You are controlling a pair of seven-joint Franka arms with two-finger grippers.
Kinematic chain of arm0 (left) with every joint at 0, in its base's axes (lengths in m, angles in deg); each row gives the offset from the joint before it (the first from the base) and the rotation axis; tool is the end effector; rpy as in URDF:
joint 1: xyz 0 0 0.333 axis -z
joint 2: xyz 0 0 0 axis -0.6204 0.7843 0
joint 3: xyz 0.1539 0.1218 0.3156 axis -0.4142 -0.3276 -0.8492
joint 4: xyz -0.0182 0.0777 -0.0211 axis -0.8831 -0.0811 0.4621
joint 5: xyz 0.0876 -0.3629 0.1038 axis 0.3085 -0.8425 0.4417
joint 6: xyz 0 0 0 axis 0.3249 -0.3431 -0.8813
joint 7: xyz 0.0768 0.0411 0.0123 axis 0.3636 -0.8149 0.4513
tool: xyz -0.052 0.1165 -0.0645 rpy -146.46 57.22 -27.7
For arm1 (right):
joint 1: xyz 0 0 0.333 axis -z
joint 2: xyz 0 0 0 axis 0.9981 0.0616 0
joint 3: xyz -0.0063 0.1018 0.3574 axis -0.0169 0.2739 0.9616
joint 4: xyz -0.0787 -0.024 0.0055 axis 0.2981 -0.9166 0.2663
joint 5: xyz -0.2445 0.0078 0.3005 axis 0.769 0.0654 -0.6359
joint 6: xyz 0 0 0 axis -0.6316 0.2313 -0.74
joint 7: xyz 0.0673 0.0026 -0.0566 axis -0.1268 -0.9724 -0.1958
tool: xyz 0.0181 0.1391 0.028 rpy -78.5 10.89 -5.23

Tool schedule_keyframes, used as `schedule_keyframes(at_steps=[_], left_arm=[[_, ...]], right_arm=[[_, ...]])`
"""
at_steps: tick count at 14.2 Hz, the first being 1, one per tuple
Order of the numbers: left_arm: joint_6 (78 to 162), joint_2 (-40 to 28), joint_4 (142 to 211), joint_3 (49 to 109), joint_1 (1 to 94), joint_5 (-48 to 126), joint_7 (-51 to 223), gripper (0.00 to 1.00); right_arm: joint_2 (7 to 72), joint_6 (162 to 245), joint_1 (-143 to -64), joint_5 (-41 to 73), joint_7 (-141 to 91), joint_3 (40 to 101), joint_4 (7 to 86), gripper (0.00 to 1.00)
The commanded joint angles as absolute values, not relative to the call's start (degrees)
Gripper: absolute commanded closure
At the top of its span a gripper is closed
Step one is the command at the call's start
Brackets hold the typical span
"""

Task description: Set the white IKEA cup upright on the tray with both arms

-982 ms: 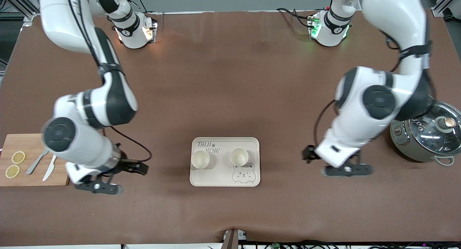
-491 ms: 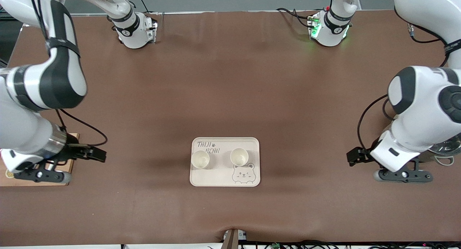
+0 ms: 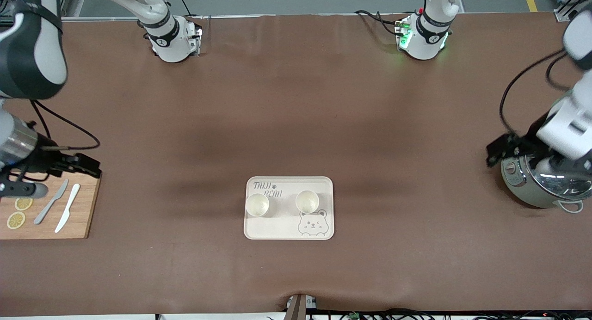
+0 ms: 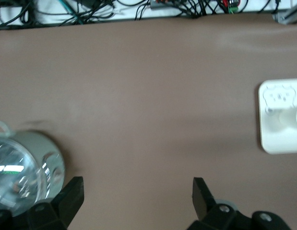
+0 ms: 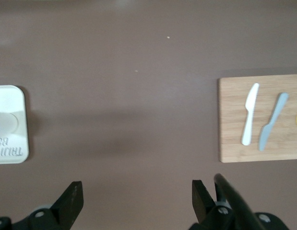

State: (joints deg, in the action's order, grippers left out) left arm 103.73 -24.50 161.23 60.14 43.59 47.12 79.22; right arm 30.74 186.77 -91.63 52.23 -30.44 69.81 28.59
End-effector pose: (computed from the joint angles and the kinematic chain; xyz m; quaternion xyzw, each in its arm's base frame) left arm 0.6164 -0.0499 0.6336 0.9965 -0.0389 0.0732 0.0111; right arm 0.6545 -0.0008 0.5756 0.9996 -0.0131 0.0252 0.0045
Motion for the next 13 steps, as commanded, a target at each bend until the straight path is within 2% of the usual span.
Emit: schedule_keyframes(at_steps=[1,7,10,13], left_arm=[[102.5,-28.6,165.5,60.2,42.4,44.9,76.3,0.00],[98.8,-29.8,165.3,60.4,40.7,44.8,72.0,0.00],[97.1,-30.4,165.1,60.4,40.8,45.0,70.6,0.00],[97.1,-30.8,165.0,60.5,40.9,45.0,71.4,0.00]], right_arm=[[23.5,188.3,-91.5,50.1,-26.2,67.2,37.1,0.00],[11.5,192.0,-91.8,50.2,-25.2,66.4,50.9,0.00],[10.6,191.2,-91.9,50.2,-25.7,66.6,51.2,0.00],[11.4,186.6,-92.3,50.7,-25.7,66.7,46.6,0.00]])
